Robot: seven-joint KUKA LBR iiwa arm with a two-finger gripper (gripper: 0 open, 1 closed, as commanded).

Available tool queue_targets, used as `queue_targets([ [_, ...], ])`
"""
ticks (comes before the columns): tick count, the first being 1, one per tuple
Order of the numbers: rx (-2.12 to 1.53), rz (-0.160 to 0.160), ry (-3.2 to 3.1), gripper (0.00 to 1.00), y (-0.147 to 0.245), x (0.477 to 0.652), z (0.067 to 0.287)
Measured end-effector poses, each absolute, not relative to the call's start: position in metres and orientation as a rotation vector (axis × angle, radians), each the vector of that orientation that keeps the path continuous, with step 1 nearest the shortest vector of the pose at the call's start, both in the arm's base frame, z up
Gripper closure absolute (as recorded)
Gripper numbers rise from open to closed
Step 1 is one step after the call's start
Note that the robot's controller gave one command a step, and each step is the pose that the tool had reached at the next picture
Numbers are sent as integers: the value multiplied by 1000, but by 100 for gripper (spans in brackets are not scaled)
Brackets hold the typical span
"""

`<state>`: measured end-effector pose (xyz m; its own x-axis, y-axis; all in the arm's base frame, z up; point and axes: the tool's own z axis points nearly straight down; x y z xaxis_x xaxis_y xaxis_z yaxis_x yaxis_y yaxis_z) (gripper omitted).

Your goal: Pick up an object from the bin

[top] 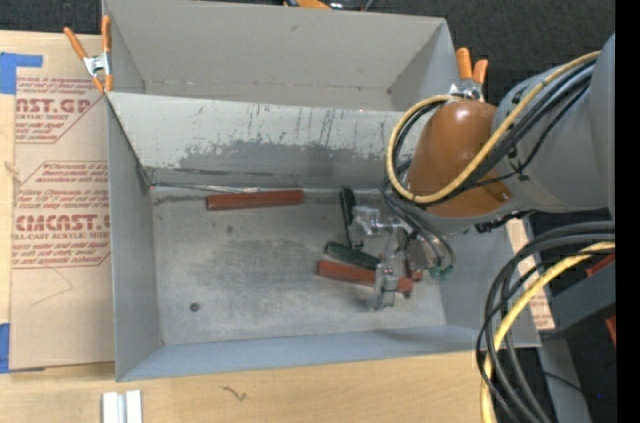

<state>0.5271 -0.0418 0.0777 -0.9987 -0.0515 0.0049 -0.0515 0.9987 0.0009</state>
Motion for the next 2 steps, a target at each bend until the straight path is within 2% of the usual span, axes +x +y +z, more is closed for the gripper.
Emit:
queue_targets([
  [1, 80, 0, -3140, 100, -42, 528, 82],
  [2, 80, 0, -3140, 0, -42, 529, 82],
])
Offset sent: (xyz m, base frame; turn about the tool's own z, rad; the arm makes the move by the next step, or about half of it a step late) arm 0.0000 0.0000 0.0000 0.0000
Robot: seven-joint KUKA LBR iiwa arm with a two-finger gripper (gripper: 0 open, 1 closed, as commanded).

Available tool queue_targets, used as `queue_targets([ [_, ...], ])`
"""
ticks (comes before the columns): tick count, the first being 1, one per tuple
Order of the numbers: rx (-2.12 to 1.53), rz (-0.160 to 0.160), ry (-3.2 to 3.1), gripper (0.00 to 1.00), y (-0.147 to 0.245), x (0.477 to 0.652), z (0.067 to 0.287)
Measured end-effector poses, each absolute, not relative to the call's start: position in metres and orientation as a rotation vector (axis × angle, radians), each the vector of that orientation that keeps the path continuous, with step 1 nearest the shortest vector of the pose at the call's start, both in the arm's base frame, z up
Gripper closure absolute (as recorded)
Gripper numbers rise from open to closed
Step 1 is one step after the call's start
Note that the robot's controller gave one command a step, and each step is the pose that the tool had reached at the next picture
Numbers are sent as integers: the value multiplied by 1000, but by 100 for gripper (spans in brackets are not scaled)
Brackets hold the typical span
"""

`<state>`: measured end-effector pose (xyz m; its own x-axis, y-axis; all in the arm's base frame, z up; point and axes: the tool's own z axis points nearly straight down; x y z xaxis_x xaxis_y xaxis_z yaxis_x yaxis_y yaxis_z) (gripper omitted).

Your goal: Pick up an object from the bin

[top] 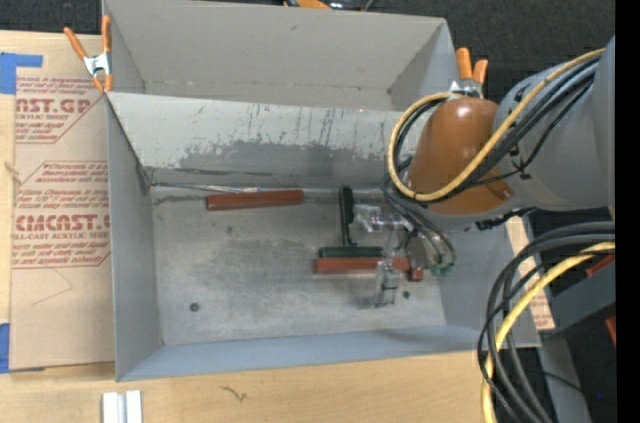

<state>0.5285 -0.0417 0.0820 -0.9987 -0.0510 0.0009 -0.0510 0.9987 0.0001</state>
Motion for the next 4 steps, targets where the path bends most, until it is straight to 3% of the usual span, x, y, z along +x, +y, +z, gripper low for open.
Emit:
queue_targets([
  [1, 80, 0, -3140, 100, -42, 529, 82],
  [2, 80, 0, -3140, 0, -42, 529, 82],
  [3, 34, -2, -3146, 0, -34, 520, 70],
  [4, 37, 0, -3155, 100, -34, 523, 74],
])
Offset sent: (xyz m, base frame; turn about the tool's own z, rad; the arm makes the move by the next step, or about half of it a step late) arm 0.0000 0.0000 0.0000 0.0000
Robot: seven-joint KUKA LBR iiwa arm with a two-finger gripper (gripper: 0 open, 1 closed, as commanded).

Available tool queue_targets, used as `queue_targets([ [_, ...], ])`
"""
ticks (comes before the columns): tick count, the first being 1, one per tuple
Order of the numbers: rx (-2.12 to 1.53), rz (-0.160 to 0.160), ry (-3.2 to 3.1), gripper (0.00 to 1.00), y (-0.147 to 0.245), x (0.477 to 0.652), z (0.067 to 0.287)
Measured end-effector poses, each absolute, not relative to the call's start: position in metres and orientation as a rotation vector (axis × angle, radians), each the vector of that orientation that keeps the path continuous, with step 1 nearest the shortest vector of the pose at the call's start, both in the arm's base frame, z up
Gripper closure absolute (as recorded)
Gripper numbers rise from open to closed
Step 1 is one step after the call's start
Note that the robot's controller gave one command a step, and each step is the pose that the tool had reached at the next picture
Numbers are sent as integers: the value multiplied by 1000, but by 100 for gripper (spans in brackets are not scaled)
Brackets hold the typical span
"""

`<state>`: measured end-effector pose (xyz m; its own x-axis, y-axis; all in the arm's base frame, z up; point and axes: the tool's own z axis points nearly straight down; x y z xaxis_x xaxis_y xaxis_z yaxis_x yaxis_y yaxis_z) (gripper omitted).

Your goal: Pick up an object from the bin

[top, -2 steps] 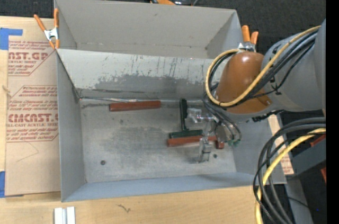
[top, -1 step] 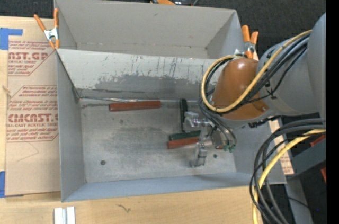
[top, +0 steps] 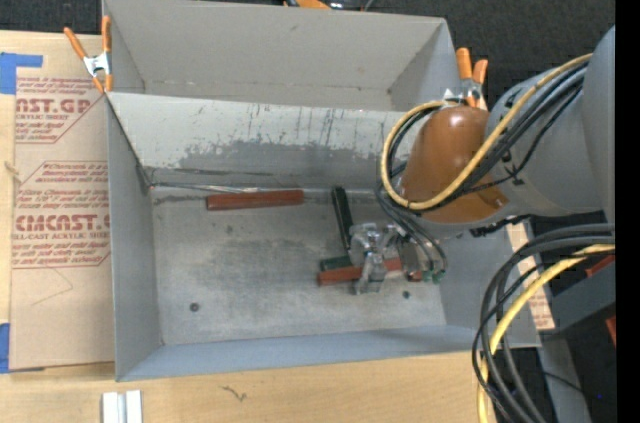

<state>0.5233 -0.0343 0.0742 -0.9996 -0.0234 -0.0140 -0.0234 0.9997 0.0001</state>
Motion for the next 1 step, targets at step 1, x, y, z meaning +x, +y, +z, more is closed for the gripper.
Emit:
queue_targets([
  [1, 98, -2, 3128, 100, -65, 559, 178],
])
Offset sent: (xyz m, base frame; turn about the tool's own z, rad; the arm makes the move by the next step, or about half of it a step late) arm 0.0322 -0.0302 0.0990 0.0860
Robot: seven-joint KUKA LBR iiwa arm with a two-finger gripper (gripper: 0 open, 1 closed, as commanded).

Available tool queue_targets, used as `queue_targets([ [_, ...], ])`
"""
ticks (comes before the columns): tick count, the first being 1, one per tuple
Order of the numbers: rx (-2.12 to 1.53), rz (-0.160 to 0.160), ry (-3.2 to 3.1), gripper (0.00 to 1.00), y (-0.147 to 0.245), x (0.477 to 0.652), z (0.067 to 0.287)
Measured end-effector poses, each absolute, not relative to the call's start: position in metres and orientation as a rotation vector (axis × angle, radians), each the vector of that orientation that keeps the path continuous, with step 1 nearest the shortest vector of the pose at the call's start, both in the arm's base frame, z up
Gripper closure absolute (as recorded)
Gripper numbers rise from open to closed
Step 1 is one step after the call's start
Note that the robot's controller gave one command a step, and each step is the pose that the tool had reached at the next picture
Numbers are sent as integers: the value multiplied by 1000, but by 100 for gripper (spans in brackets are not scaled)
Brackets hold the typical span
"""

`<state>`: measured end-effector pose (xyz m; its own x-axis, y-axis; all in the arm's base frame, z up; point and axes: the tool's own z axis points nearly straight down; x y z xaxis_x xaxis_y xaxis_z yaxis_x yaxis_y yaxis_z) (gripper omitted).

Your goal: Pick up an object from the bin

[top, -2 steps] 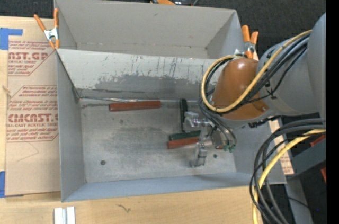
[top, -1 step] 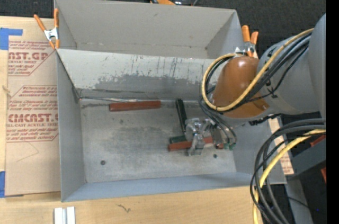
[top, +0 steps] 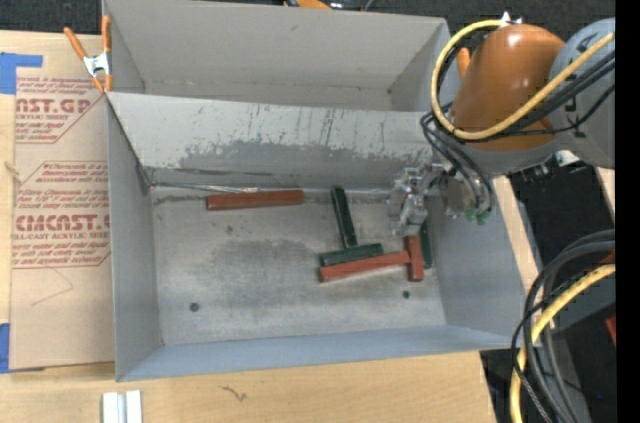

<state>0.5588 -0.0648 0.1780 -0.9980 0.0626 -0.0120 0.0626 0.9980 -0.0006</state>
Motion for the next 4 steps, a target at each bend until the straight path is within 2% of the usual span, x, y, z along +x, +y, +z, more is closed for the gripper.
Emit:
queue_targets([
  [1, 97, 0, 3138, 0, -64, 556, 173],
  [2, 42, 0, 3143, 0, -86, 500, 66],
  [3, 40, -2, 3132, 100, -86, 504, 72],
  [4, 39, 0, 3141, 0, -85, 502, 70],
])
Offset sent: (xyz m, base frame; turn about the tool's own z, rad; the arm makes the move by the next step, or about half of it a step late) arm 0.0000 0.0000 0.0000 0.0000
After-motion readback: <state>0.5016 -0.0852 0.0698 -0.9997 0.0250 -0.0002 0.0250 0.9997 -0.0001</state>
